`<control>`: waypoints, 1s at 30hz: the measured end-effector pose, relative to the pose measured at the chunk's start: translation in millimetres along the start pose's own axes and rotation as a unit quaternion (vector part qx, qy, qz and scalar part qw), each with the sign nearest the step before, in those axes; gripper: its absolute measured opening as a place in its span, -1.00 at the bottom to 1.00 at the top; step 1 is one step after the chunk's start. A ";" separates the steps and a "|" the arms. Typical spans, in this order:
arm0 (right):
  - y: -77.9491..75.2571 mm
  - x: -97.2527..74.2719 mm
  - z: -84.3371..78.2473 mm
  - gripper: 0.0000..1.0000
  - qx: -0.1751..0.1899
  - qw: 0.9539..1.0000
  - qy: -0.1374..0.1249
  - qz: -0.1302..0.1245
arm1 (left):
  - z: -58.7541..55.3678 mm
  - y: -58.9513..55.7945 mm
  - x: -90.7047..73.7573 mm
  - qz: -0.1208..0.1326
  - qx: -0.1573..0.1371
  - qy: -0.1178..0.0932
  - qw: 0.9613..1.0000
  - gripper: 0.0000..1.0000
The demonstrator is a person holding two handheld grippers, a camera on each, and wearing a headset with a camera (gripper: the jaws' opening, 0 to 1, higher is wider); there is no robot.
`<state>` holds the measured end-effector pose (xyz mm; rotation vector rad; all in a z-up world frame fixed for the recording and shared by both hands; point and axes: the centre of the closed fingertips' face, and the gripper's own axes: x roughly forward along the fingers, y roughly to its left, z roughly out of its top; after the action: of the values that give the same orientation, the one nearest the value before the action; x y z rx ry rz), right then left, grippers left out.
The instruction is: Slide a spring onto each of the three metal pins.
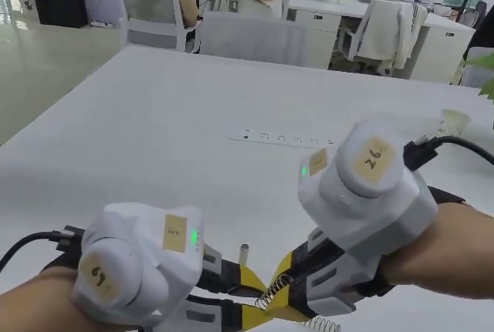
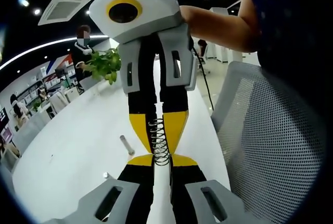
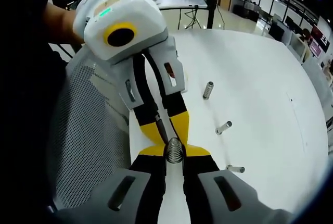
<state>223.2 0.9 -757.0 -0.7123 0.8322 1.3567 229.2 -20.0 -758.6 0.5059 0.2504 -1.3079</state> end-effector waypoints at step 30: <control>-6.1 1.3 -0.7 -0.82 0.007 1.000 0.003 0.000 | -28.6 14.0 -31.1 0.027 -0.097 0.012 0.995 -0.43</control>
<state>229.3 0.4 -758.6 -0.7056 0.8457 1.3492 237.8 22.9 -766.4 0.3610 0.3789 -1.2111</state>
